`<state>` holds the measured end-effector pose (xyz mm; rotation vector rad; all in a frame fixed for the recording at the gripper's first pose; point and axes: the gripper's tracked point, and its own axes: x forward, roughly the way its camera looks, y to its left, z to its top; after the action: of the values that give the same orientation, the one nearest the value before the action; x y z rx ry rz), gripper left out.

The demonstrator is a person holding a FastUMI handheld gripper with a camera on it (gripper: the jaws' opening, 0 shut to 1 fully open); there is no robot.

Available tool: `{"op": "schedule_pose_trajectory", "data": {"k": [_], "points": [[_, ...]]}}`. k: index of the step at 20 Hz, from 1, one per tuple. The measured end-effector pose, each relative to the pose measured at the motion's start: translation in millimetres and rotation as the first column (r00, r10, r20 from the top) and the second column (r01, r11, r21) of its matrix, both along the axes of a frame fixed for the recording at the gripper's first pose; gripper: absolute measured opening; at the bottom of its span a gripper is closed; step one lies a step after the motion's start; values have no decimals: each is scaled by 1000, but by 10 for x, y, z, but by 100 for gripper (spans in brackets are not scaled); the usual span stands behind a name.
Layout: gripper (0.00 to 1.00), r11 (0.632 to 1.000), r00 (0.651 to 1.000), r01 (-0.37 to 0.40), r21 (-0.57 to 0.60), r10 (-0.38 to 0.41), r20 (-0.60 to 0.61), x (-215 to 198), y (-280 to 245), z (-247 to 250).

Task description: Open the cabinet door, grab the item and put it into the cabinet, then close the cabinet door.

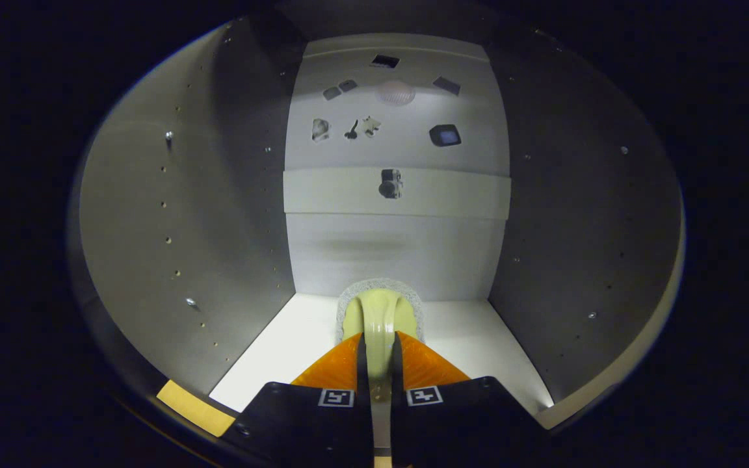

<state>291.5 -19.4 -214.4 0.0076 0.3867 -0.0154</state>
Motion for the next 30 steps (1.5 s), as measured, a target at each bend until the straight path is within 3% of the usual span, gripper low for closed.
{"op": "schedule_pose_trajectory", "data": {"k": [3, 5, 8, 11, 15, 19, 24, 27, 29, 30], "points": [[22, 1000, 999, 19, -15, -19, 27, 105, -70, -24], [34, 999, 999, 34, -2, -34, 36, 185, -132, -27], [39, 999, 999, 40, 17, -40, 28, 226, -190, -78], [43, 1000, 997, -14, 15, 13, 80, 113, -88, 140], [44, 993, 976, -115, -30, 119, 185, -505, 159, 701], [48, 986, 943, -166, 1, 159, 291, -1247, 339, 1152], [61, 993, 936, -118, -12, 116, 332, -1997, 214, 1348], [61, 991, 930, -135, 11, 123, 347, -2472, 351, 1428], [68, 996, 933, -89, -10, 86, 349, -2760, 295, 1476], [78, 997, 932, -70, -24, 74, 354, -2905, 273, 1511]]}}
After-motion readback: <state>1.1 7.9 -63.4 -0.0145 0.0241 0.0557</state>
